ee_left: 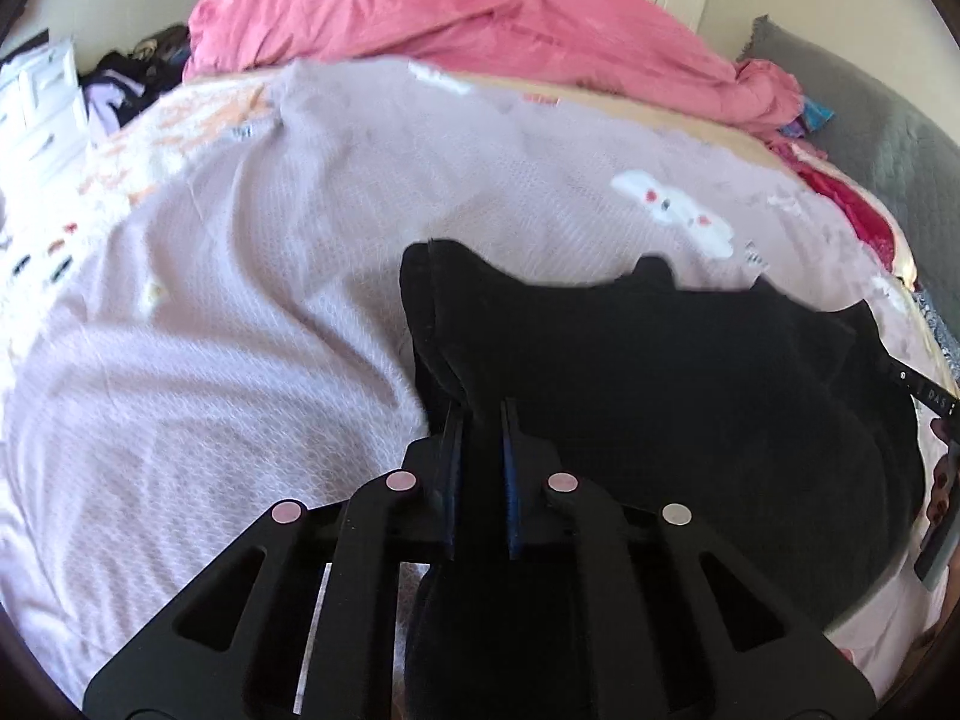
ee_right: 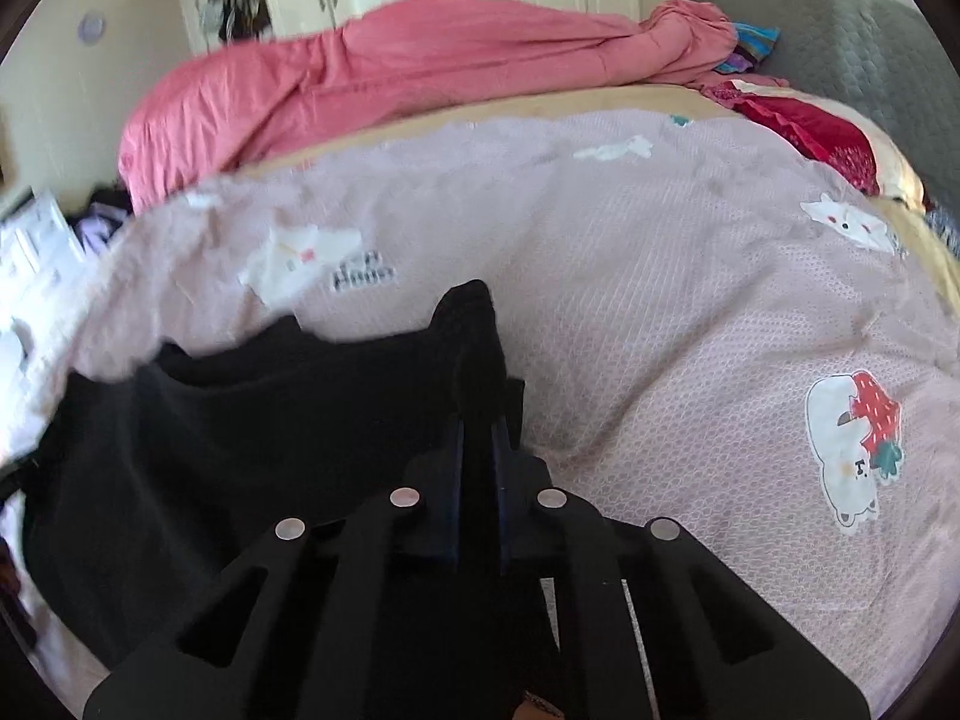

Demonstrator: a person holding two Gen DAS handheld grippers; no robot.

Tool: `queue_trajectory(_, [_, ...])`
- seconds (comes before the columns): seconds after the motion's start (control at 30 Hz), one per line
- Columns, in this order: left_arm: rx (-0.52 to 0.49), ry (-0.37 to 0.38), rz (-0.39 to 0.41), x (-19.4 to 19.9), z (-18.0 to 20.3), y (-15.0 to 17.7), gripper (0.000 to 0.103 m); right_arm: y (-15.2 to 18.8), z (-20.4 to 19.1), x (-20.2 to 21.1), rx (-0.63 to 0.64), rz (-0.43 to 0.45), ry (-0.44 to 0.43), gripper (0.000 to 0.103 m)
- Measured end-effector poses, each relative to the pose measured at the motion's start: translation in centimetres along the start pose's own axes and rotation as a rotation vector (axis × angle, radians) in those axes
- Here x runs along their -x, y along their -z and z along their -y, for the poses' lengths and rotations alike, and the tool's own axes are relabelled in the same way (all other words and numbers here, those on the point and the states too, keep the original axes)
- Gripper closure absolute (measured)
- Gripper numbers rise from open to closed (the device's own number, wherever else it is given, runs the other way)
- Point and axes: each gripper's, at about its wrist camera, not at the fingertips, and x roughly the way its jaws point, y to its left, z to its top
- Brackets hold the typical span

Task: Fold small clothes

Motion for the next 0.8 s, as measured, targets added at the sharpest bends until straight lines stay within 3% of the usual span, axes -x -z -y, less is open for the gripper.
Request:
queue_trajectory(0.13, [0.044, 0.036, 0.051, 1.8, -1.0, -0.7, 0.098, -0.7, 2.8, 1.2, -0.163, 0.047, -0.090, 0.096])
queue_trajectory(0.2, [0.046, 0.028, 0.048, 1.5, -1.2, -0.6, 0.098, -0.5, 3.9, 0.6, -0.211, 0.033, -0.092, 0.096])
queue_trajectory(0.4, [0.108, 0.031, -0.035, -1.7, -2.1, 0.7, 0.096, 0.6, 3.7, -1.8, -0.189, -0.058, -0.031, 0.093])
queue_trajectory(0.5, [0.094, 0.013, -0.025, -1.0, -2.0, 0.5, 0.089, 0.5, 2.7, -1.5, -0.108, -0.049, 0.041, 0.070])
queue_trajectory(0.63, [0.116, 0.022, 0.001, 0.3, -2.5, 0.0, 0.077, 0.3, 2.8, -1.0, -0.096, -0.029, 0.044, 0.069])
queue_trajectory(0.8, [0.124, 0.067, 0.028, 2.3, -1.8, -0.3, 0.074, 0.1, 2.5, -0.4, -0.084, -0.023, 0.026, 0.067])
